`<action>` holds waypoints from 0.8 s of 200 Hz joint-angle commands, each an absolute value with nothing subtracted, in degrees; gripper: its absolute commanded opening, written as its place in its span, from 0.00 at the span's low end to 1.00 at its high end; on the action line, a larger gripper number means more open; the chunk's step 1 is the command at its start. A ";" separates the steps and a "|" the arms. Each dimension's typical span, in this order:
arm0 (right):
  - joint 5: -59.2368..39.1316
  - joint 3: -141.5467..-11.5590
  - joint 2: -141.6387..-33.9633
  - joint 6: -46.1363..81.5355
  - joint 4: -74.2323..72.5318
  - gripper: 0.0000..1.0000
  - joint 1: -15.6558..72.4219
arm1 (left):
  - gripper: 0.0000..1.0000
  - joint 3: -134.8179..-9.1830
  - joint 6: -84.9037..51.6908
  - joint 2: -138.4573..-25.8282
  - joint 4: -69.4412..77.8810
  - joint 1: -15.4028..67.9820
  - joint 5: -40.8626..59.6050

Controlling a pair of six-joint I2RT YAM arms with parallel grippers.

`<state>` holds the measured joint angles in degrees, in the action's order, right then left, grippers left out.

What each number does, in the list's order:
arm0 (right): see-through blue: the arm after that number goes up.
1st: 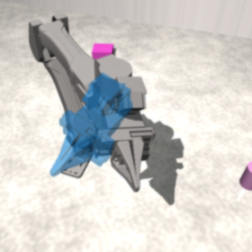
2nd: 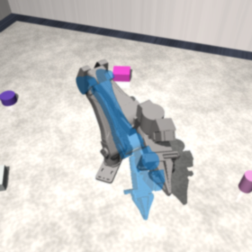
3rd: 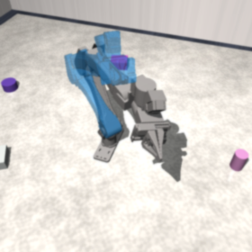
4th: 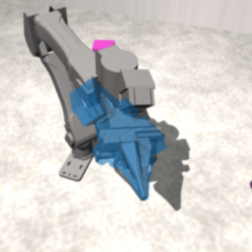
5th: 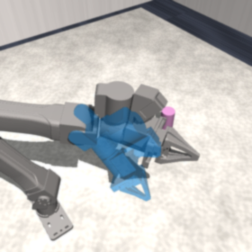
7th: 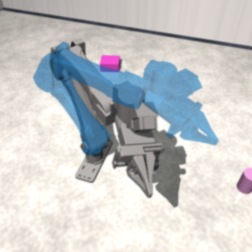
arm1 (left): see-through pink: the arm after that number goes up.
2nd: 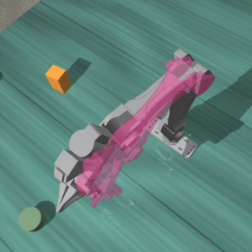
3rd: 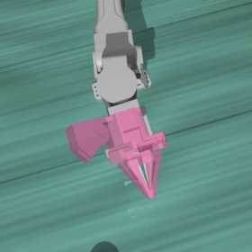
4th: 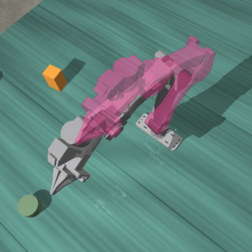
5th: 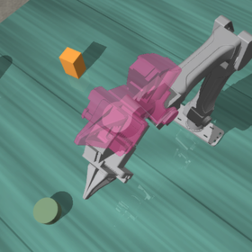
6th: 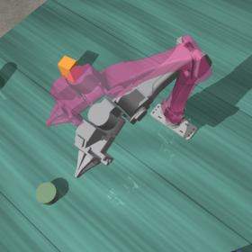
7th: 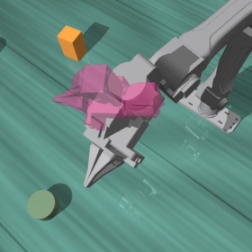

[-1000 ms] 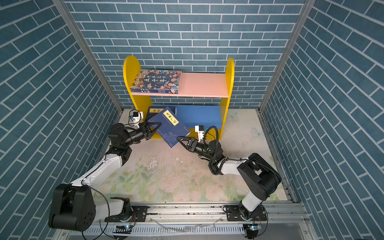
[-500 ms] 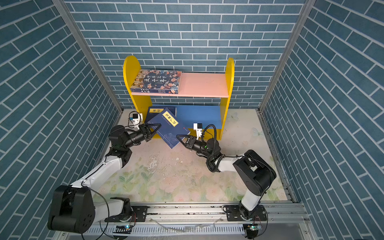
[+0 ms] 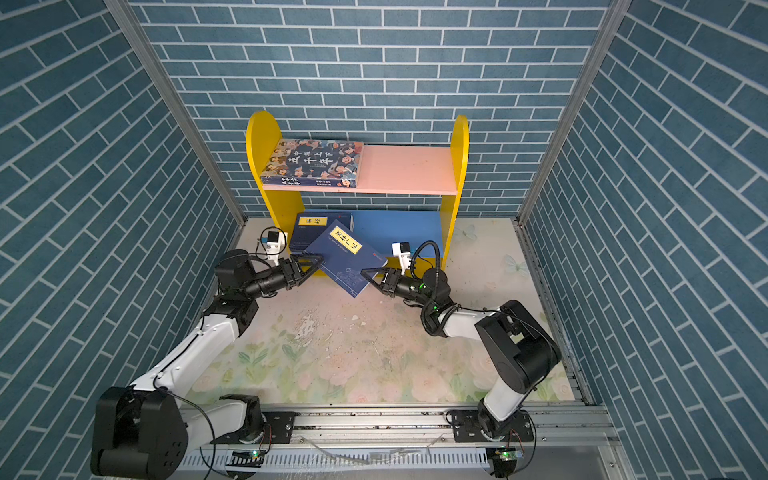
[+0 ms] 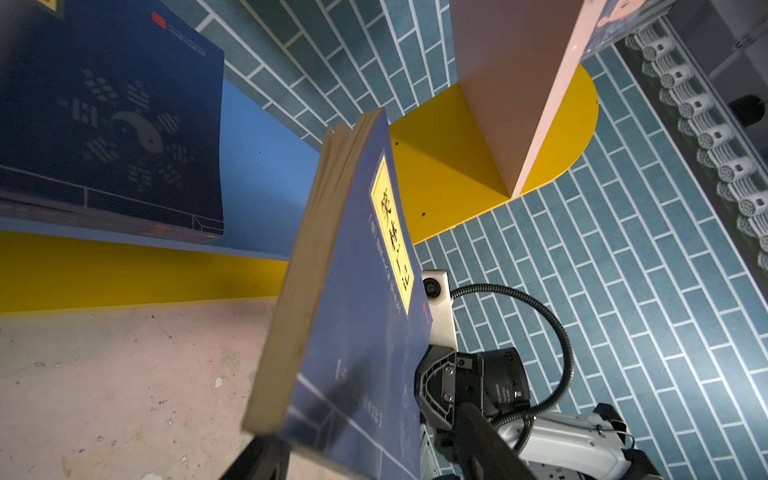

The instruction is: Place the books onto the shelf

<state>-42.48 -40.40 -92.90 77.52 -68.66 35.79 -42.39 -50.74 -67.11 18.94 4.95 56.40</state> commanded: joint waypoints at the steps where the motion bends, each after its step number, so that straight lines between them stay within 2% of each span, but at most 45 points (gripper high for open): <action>1: -53.18 -40.22 -87.43 74.26 -63.74 0.00 34.06 | 0.69 -44.97 -43.71 -65.90 12.98 4.57 61.77; 58: -61.94 -40.68 -80.21 65.49 -46.34 0.00 31.37 | 0.73 -46.76 -37.15 -65.76 4.50 4.57 63.63; 89: -64.43 -43.64 -77.54 58.39 -34.60 0.00 31.25 | 0.74 -46.84 -40.00 -66.60 7.32 4.83 69.88; 134: -66.16 -47.16 -77.08 55.64 -29.61 0.00 31.27 | 0.59 -47.26 -40.01 -67.30 7.29 7.58 74.67; 160: -66.18 -47.84 -77.63 55.55 -29.68 0.00 31.20 | 0.43 -46.92 -38.43 -66.87 6.21 9.13 74.71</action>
<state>-64.31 -45.89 -78.78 59.07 -30.33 31.44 -45.78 -40.45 -67.20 6.85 7.77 71.99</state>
